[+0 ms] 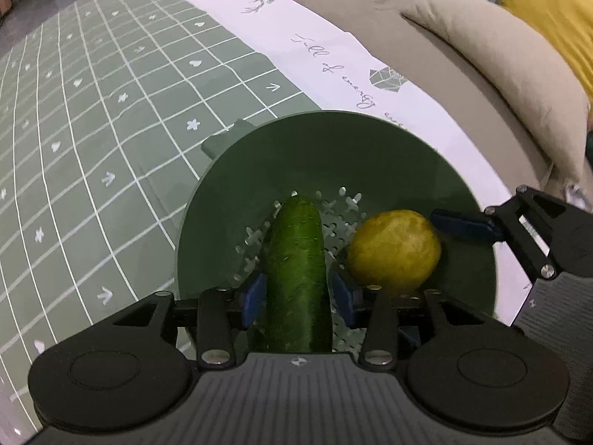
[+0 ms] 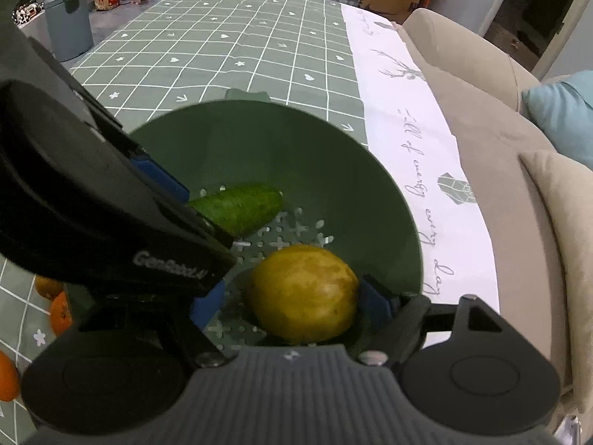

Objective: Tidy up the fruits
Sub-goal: 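Carry cucumber and pear into the green colander and open both tools, then withdraw both tools and move them toward the oranges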

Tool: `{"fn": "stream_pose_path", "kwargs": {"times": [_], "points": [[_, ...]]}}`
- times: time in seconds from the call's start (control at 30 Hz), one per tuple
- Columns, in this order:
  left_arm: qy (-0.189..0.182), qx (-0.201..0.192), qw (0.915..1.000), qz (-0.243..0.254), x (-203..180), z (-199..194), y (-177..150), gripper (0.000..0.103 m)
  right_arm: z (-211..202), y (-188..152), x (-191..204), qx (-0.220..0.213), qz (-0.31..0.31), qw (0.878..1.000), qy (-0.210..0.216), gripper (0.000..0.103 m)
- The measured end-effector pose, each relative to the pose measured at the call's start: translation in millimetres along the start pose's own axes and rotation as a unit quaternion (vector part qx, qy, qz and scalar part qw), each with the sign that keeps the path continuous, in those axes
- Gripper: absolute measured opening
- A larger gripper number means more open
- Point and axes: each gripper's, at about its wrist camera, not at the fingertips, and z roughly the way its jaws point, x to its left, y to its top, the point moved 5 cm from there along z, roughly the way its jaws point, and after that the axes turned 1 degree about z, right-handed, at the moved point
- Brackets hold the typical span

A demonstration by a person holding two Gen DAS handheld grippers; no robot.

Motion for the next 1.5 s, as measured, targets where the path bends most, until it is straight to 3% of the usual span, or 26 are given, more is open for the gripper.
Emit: {"fn": "stream_pose_path", "kwargs": {"times": [0.13, 0.3, 0.57, 0.77, 0.97, 1.17, 1.37, 1.5], "points": [[0.002, -0.023, 0.9997, -0.007, 2.0, -20.6, -3.5, 0.056, -16.0, 2.8, 2.6, -0.018, -0.014, 0.999, -0.023, 0.085], [-0.004, -0.068, 0.9976, -0.010, 3.6, -60.3, -14.1, 0.056, -39.4, 1.2, 8.3, -0.034, -0.012, 0.999, -0.040, 0.085], [-0.005, -0.138, 0.9901, -0.028, 11.9, -124.5, -51.0, 0.057, -87.5, -3.6, 20.9, -0.087, 0.056, 0.994, -0.025, 0.086], [-0.005, -0.163, 0.9856, -0.046, 21.0, -153.2, -89.3, 0.057, -125.9, -24.8, 44.3, -0.120, 0.118, 0.986, -0.005, 0.087], [-0.002, -0.154, 0.9863, -0.058, 28.4, -155.3, -130.5, 0.057, -145.8, -58.2, 63.2, -0.125, 0.161, 0.979, 0.003, 0.086], [-0.004, -0.121, 0.9907, -0.061, 27.0, -140.3, -172.7, 0.057, -146.6, -96.5, 83.3, -0.099, 0.172, 0.980, 0.012, 0.082], [0.010, -0.093, 0.9941, -0.056, 21.7, -122.2, -202.9, 0.057, -142.5, -127.4, 98.6, -0.065, 0.165, 0.984, 0.025, 0.071], [0.031, -0.079, 0.9954, -0.045, 19.6, -108.5, -213.3, 0.057, -129.0, -139.7, 107.3, -0.043, 0.140, 0.989, 0.021, 0.058]]}}
